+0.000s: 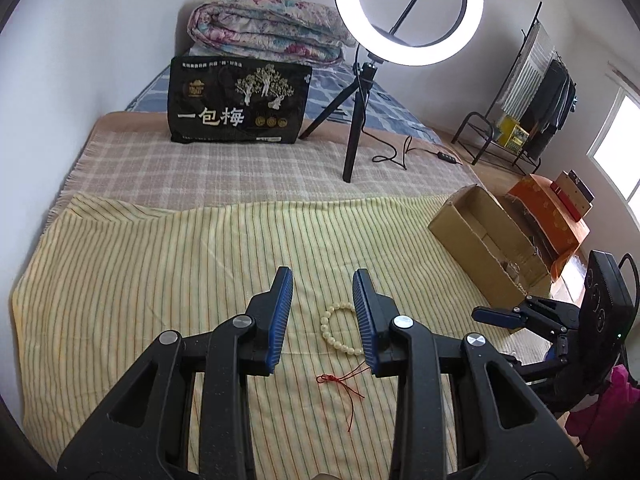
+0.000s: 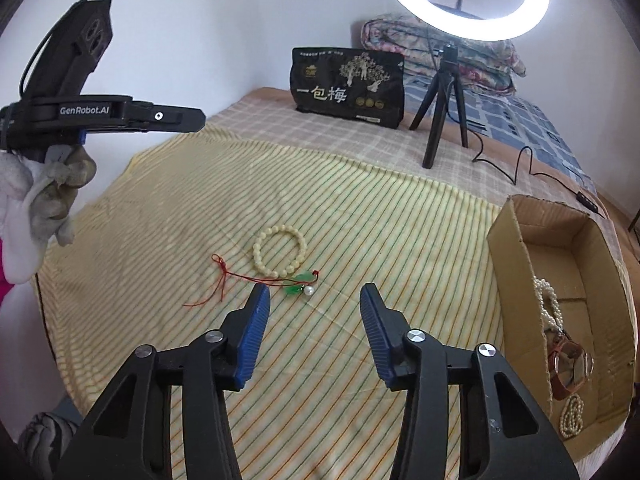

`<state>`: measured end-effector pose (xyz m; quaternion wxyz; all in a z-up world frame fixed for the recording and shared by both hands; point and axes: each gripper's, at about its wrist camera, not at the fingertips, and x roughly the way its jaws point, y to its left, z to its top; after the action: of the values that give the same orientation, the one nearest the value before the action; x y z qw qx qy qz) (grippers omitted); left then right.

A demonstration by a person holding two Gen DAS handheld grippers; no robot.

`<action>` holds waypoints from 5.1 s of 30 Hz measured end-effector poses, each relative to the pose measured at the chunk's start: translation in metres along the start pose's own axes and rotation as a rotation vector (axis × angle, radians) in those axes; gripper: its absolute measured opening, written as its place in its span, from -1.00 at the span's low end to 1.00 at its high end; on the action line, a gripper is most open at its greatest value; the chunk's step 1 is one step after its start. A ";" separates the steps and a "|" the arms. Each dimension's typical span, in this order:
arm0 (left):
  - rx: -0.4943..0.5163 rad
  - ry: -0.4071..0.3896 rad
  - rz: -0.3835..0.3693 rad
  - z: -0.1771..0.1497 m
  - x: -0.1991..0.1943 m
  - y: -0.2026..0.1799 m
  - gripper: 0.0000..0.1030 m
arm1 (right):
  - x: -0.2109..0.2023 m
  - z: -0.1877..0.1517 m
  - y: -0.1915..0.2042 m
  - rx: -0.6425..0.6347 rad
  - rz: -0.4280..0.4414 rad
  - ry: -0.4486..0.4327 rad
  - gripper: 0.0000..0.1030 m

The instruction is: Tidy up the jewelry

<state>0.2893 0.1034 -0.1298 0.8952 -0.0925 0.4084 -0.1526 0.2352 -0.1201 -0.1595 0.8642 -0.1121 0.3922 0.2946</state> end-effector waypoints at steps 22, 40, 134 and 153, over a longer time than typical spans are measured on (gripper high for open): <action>0.064 0.232 -0.059 -0.019 0.092 -0.010 -0.40 | 0.065 -0.008 -0.002 -0.152 0.077 0.138 -0.63; 0.104 0.282 -0.044 -0.026 0.115 -0.016 -0.40 | 0.075 -0.002 -0.002 -0.195 0.120 0.130 -0.67; 0.323 -0.071 -0.123 0.054 0.063 -0.256 -0.90 | -0.133 -0.060 -0.156 0.160 -0.189 -0.123 -0.87; 0.300 -0.038 -0.136 0.068 0.134 -0.310 -0.90 | -0.101 -0.065 -0.199 0.233 -0.209 -0.070 -0.87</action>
<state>0.3631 -0.2306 -0.0897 0.8941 0.0118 0.3571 -0.2701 0.2621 -0.3495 -0.1351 0.9104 -0.0411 0.3797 0.1594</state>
